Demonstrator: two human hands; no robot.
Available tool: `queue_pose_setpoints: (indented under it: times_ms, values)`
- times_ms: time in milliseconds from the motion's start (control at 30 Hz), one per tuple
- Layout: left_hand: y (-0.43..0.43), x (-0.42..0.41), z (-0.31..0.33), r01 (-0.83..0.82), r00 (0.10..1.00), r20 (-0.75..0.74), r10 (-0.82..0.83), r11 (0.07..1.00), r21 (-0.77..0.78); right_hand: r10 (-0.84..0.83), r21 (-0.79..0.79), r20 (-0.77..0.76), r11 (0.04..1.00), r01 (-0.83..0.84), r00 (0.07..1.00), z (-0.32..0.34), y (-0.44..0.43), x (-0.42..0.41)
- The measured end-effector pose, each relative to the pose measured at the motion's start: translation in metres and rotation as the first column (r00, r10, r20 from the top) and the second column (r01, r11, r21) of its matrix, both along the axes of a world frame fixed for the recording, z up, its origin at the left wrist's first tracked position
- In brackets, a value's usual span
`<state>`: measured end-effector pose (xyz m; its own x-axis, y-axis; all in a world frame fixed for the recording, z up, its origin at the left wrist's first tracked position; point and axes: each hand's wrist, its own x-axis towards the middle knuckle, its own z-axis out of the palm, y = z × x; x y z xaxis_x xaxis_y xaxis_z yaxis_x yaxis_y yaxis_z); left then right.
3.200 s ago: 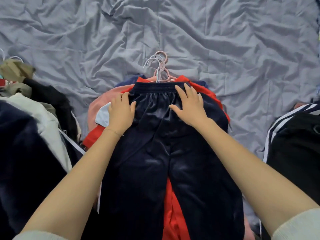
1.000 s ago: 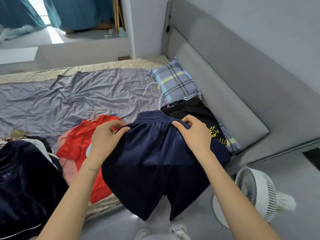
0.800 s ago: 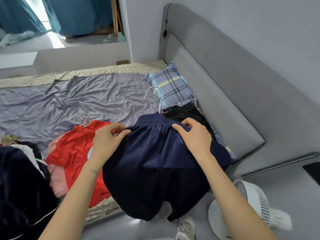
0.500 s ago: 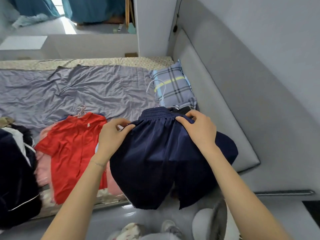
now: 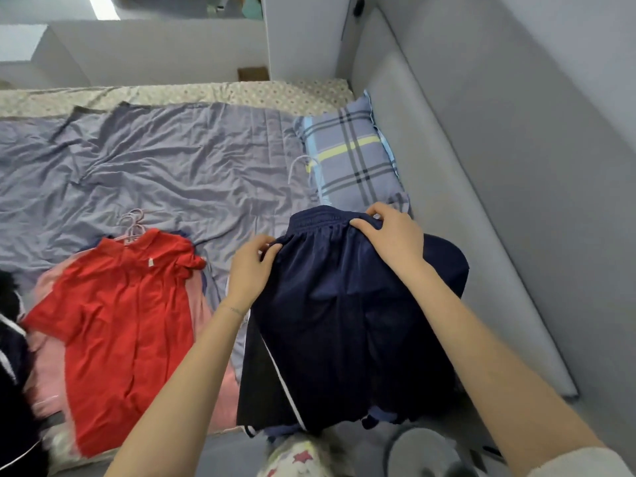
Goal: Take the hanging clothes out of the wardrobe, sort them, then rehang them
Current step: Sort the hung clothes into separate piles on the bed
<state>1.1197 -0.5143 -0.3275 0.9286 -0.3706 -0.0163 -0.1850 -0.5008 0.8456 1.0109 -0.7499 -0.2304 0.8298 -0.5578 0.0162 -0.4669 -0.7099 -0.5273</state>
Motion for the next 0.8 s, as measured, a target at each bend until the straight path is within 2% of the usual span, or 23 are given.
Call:
queue_pose_setpoints:
  times_ms: [333,467,633,800]
  values:
    - [-0.062,0.108,-0.138,0.045,0.986,-0.164,-0.017,0.985,0.165,0.0,0.108,-0.211,0.994,0.023,0.977,-0.152,-0.055,0.116]
    - [-0.074,0.123,-0.17,0.037,0.983,-0.185,0.006,0.973,0.228,0.058,0.075,-0.298,0.996,-0.037,0.953,-0.194,-0.069,0.133]
    - [-0.058,0.121,-0.173,0.082,0.985,-0.17,-0.039,0.963,0.255,0.03,0.007,-0.282,1.0,-0.029,0.959,-0.192,-0.059,0.133]
    - [-0.029,0.1,-0.135,0.075,0.994,-0.095,-0.058,0.979,0.189,0.077,0.096,-0.154,0.993,-0.062,0.985,-0.155,-0.01,0.113]
